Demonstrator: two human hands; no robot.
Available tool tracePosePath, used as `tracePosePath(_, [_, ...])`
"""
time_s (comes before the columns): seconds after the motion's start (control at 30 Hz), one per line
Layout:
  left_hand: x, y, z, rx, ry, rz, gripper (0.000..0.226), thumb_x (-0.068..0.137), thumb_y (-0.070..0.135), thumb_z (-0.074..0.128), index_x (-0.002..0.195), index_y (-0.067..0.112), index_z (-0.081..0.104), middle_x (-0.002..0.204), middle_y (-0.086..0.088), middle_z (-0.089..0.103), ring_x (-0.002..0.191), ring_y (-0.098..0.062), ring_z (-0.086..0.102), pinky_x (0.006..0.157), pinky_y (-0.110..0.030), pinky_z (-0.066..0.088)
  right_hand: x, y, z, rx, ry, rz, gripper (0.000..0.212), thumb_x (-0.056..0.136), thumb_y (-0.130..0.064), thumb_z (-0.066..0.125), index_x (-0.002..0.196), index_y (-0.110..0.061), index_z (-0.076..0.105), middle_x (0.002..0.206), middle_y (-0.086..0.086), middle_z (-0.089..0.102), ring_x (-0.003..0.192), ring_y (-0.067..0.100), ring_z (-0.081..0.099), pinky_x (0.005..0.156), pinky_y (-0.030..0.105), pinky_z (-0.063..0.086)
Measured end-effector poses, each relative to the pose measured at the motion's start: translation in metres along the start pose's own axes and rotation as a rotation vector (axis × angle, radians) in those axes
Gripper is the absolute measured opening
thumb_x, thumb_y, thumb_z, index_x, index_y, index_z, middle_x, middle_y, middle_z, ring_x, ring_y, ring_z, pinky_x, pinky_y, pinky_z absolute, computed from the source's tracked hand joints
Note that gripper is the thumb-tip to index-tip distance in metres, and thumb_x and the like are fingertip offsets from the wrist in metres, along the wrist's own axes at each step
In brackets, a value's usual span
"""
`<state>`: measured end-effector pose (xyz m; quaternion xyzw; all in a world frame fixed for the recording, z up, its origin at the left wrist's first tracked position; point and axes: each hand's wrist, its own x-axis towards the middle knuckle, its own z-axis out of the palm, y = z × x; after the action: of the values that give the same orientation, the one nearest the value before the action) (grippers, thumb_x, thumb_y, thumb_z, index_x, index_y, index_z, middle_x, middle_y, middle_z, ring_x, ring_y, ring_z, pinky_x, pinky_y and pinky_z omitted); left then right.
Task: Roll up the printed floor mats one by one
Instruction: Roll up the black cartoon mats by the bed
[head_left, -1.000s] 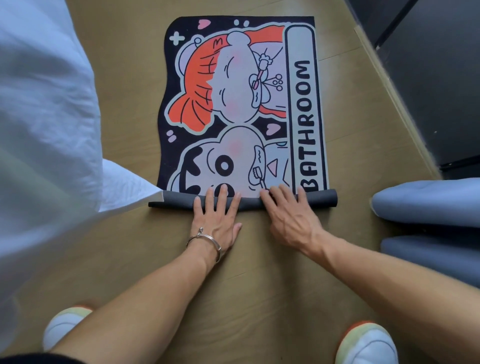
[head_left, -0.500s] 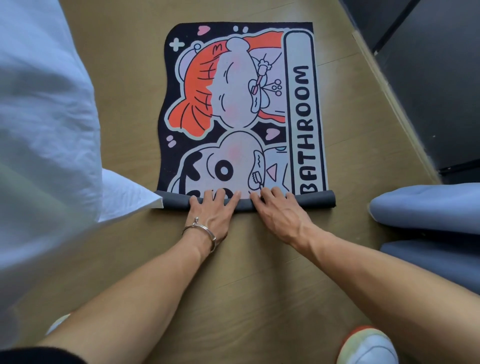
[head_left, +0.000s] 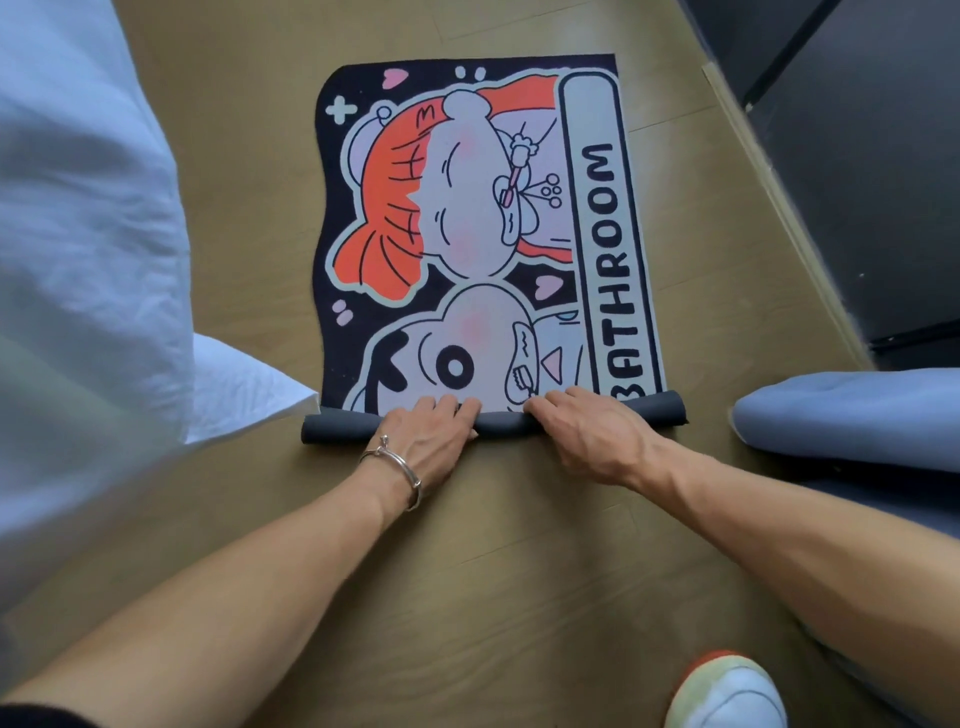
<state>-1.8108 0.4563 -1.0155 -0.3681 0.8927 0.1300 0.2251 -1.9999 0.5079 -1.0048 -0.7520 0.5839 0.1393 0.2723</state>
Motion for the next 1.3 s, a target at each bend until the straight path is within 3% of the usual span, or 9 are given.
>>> tracePosePath(0.3, [-0.011,0.012,0.011,-0.081,-0.019,-0.073,0.026,0.103,0.031,0.025,0.122,0.018,0.037,0.114,-0.004,0.045,0.102,-0.023,0.046,0.077,-0.04,0.045,-0.001,0.009,0.008,0.018,-0.015,-0.077,0.021,0.1,-0.025,0.04,0.12,-0.018,0.044,0.105,0.003,0.056,0.09,0.021,0.054,0.075,0.035,0.047])
tracePosePath(0.4, [-0.01,0.013,0.014,-0.053,-0.005,-0.09,0.024,0.104,0.03,0.025,0.121,0.019,0.038,0.118,-0.004,0.04,0.106,-0.023,0.042,0.073,-0.037,0.04,-0.003,0.012,0.015,-0.124,0.129,-0.124,0.022,0.088,-0.014,0.056,0.109,-0.015,0.058,0.103,0.006,0.058,0.085,0.023,0.055,0.07,0.034,0.047])
tracePosePath(0.5, [-0.006,0.014,0.015,-0.029,0.037,-0.106,0.022,0.103,0.027,0.028,0.118,0.02,0.042,0.119,-0.003,0.039,0.106,-0.022,0.041,0.077,-0.035,0.033,-0.006,0.004,0.019,-0.205,0.254,-0.102,0.029,0.076,-0.01,0.047,0.1,-0.01,0.064,0.096,0.01,0.059,0.079,0.025,0.055,0.066,0.036,0.047])
tracePosePath(0.63, [0.0,0.006,0.019,-0.04,0.079,-0.104,0.024,0.103,0.031,0.029,0.114,0.023,0.049,0.113,-0.001,0.046,0.103,-0.022,0.044,0.08,-0.033,0.029,-0.008,-0.016,0.027,-0.2,0.237,-0.07,0.052,0.08,-0.011,0.029,0.122,-0.002,0.058,0.111,0.016,0.06,0.098,0.032,0.058,0.083,0.044,0.052])
tracePosePath(0.8, [0.0,0.002,0.029,-0.07,0.265,-0.105,0.032,0.088,0.032,0.037,0.085,0.019,0.066,0.086,-0.002,0.061,0.073,-0.023,0.059,0.065,-0.033,0.036,-0.009,-0.03,0.053,-0.137,0.123,0.042,0.059,0.087,-0.03,0.032,0.139,-0.003,0.037,0.139,0.018,0.05,0.128,0.035,0.049,0.108,0.049,0.032])
tracePosePath(0.9, [-0.007,0.005,0.029,-0.06,0.219,-0.133,0.044,0.086,0.03,0.035,0.109,0.017,0.069,0.109,-0.009,0.066,0.094,-0.026,0.065,0.087,-0.045,0.045,0.002,-0.025,0.05,-0.119,0.085,0.079,0.066,0.09,-0.044,0.029,0.141,-0.003,0.038,0.142,0.017,0.047,0.131,0.034,0.045,0.106,0.051,0.027])
tracePosePath(1.07, [-0.023,0.007,0.042,-0.042,0.124,-0.102,0.064,0.083,0.041,0.033,0.139,0.01,0.037,0.145,-0.014,0.043,0.131,-0.029,0.04,0.104,-0.054,0.022,0.016,-0.021,0.039,-0.18,0.082,0.058,0.063,0.097,-0.049,0.008,0.141,-0.012,-0.016,0.154,0.009,-0.015,0.146,0.027,-0.005,0.109,0.043,-0.011])
tracePosePath(1.17, [-0.016,0.006,0.038,0.005,0.094,-0.13,0.073,0.085,0.049,0.05,0.145,0.01,0.034,0.15,-0.014,0.035,0.136,-0.031,0.037,0.106,-0.059,0.025,0.018,-0.021,0.037,-0.182,0.067,0.065,0.065,0.089,-0.05,-0.007,0.14,-0.013,-0.022,0.151,0.007,-0.023,0.146,0.028,-0.012,0.108,0.043,-0.015])
tracePosePath(1.3, [-0.001,0.007,0.025,0.066,-0.01,-0.17,0.076,0.096,0.057,0.02,0.145,0.014,-0.021,0.157,-0.009,-0.016,0.145,-0.027,-0.011,0.113,-0.056,-0.004,0.017,-0.022,0.036,-0.137,0.105,0.143,0.073,0.091,-0.051,0.004,0.151,-0.009,0.008,0.158,0.016,0.01,0.145,0.035,0.012,0.113,0.049,0.004])
